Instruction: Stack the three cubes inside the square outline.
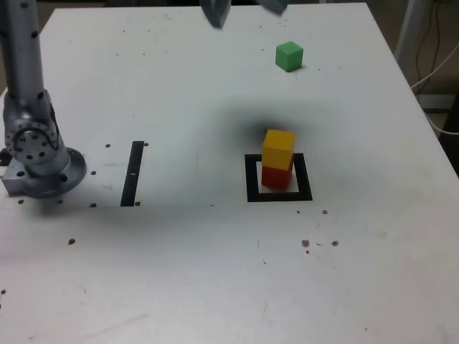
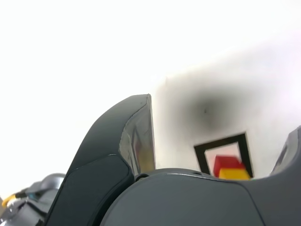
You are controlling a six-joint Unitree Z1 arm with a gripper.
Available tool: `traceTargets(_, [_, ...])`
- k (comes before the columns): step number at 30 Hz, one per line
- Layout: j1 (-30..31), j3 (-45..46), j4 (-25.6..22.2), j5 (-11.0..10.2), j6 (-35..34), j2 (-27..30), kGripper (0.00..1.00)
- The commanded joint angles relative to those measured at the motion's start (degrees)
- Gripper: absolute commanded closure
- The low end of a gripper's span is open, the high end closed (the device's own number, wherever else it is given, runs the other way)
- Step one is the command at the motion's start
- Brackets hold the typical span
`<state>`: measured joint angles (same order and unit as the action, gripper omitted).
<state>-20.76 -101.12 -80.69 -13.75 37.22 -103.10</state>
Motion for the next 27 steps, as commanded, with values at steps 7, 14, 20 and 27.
traceTargets(7, [-4.7, -12.9, -4.9, 0.0, 4.2, -7.6, 0.0])
traceTargets(14, [-8.5, -25.0, -8.8, 0.2, 6.9, -16.5, 0.0])
traceTargets(20, [-12.4, -33.5, -10.6, 1.9, 9.0, -23.4, 0.0])
traceTargets(27, [-15.4, -38.6, -10.9, 5.5, 10.4, -29.6, 0.0])
